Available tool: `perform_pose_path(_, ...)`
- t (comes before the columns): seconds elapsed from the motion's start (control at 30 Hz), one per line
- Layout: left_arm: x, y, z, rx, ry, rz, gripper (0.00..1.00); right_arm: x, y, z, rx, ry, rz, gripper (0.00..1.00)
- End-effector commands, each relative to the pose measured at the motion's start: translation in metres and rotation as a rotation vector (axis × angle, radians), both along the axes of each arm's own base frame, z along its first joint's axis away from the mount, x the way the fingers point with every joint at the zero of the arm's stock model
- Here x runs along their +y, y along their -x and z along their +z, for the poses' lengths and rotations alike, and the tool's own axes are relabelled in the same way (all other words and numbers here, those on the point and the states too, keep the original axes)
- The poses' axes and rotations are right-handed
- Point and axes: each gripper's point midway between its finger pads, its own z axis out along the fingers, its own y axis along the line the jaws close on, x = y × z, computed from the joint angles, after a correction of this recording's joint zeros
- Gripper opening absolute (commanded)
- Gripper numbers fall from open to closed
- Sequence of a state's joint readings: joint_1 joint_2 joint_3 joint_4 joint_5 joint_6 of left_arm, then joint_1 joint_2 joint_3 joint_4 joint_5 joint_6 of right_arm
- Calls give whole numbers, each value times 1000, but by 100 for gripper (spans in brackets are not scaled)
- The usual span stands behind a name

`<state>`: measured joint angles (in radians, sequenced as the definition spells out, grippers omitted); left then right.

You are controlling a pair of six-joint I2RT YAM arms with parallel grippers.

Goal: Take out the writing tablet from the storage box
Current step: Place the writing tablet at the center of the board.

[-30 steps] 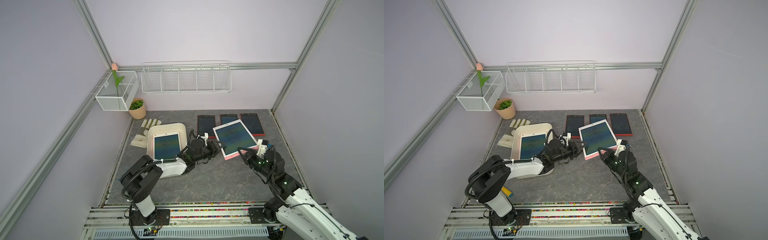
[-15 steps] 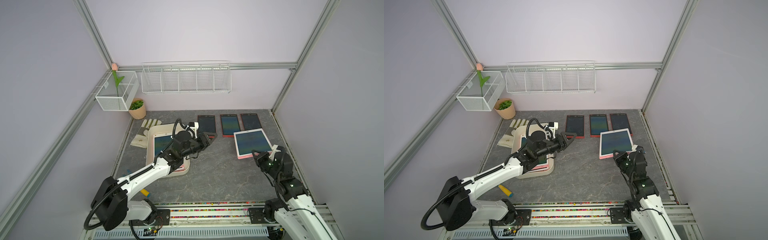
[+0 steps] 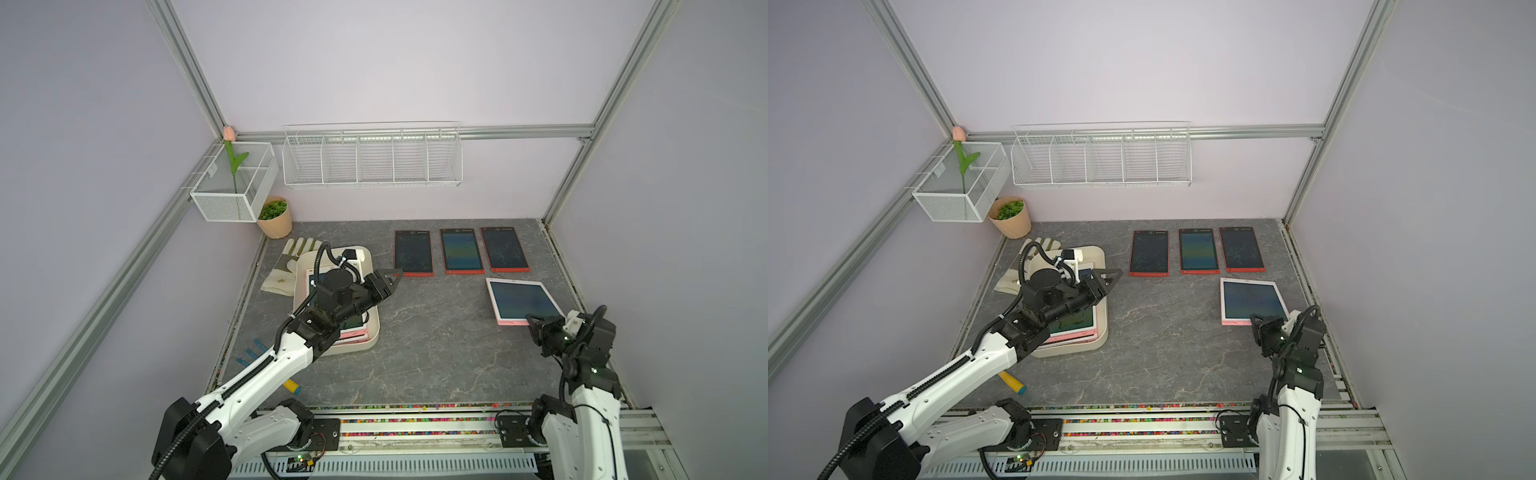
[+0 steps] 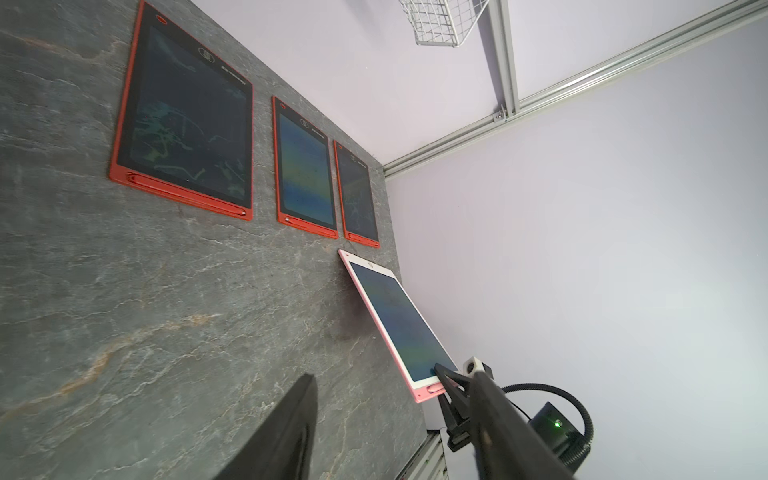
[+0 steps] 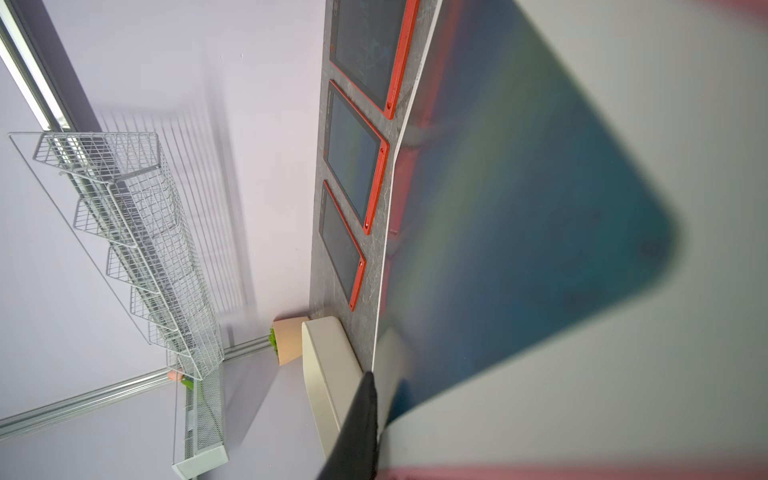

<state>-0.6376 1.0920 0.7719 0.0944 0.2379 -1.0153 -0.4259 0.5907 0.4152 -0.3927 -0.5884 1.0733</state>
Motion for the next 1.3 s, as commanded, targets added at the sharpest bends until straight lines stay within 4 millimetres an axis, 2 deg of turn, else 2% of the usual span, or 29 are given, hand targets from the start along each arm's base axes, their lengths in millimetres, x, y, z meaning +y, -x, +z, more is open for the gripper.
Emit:
perform_pose_path(0.0,2,-1,-13,10,-21,-10,59,17,10,14,-28,-69,119,6)
perform_pose_path(0.1,1,-2,-14,11,-9,-12,59,14,11,22,-22,-70,140,6)
perform_pose_path(0.43,0,-3,-15,12,-6,-14,59,6,16,19,24,-50,151,10)
perform_pose_path(0.8,-2,0,-21,23,-5,-32,59,3,31,0,71,4,105,6)
perform_pose_path(0.97,1,2,-21,18,-16,-30,59,0,32,-13,107,-8,101,6)
perform_pose_path(1.27,0,2,-23,19,-13,-37,59,-8,27,-20,137,-32,117,6)
